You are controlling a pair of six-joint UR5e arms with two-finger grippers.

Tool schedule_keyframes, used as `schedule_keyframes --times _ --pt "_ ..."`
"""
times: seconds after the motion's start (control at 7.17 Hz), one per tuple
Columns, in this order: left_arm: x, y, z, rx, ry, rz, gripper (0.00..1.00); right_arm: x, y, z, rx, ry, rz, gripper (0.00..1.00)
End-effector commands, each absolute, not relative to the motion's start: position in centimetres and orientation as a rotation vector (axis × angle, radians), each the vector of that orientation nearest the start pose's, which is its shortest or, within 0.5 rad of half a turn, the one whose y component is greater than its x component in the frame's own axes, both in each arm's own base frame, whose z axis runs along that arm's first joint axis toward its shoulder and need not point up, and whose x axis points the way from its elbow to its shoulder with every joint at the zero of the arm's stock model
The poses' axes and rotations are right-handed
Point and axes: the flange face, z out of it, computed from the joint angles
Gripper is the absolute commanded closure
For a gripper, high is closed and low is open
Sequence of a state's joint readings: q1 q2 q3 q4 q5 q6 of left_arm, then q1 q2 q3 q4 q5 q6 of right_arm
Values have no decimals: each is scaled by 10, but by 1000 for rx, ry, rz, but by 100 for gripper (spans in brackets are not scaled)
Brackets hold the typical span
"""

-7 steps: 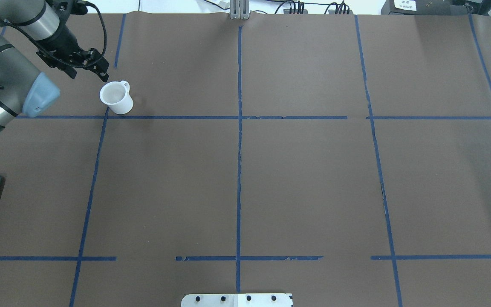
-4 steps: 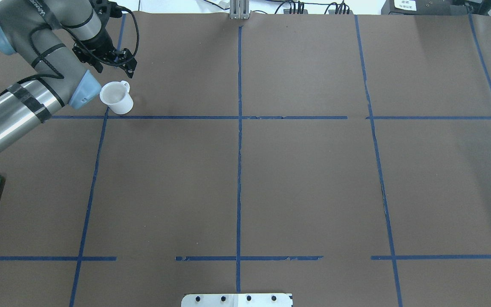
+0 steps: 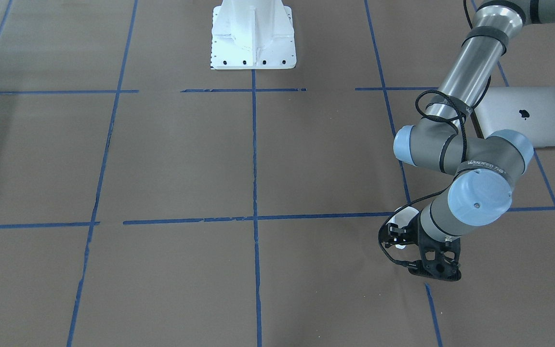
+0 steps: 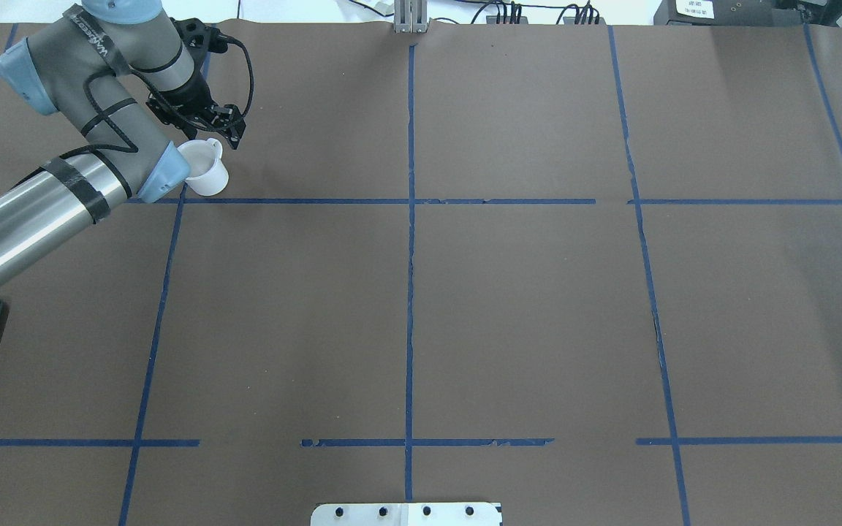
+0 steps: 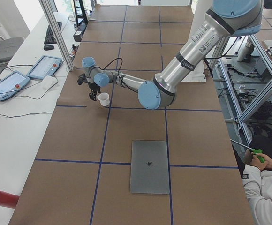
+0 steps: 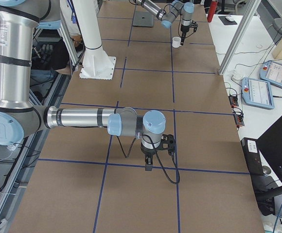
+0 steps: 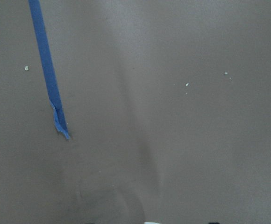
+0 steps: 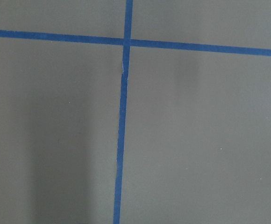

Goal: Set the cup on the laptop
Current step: 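Close the left gripper around the white cup, then lift the cup with the left gripper and carry it toward the laptop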

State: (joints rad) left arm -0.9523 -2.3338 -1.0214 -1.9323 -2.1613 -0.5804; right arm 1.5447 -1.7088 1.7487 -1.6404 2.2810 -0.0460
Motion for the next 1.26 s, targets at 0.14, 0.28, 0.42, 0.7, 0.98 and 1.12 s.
schedule_keyframes --times 0.14,0.28,0.42,0.7,0.98,1.12 --pt "406 -701 403 139 788 209 100 57 -432 646 -22 -711 -58 0" --pt "406 -701 403 141 788 211 100 57 -432 646 -21 -711 -59 0" --pt "394 -705 394 154 792 196 100 57 -432 646 -21 -711 -59 0" --pt "316 -651 413 226 818 176 100 57 -432 646 -21 -711 -59 0" --pt "228 -562 467 225 801 138 100 57 -432 646 -22 -711 -58 0" --pt "178 -503 513 209 765 163 100 57 -432 646 -22 -711 -58 0"
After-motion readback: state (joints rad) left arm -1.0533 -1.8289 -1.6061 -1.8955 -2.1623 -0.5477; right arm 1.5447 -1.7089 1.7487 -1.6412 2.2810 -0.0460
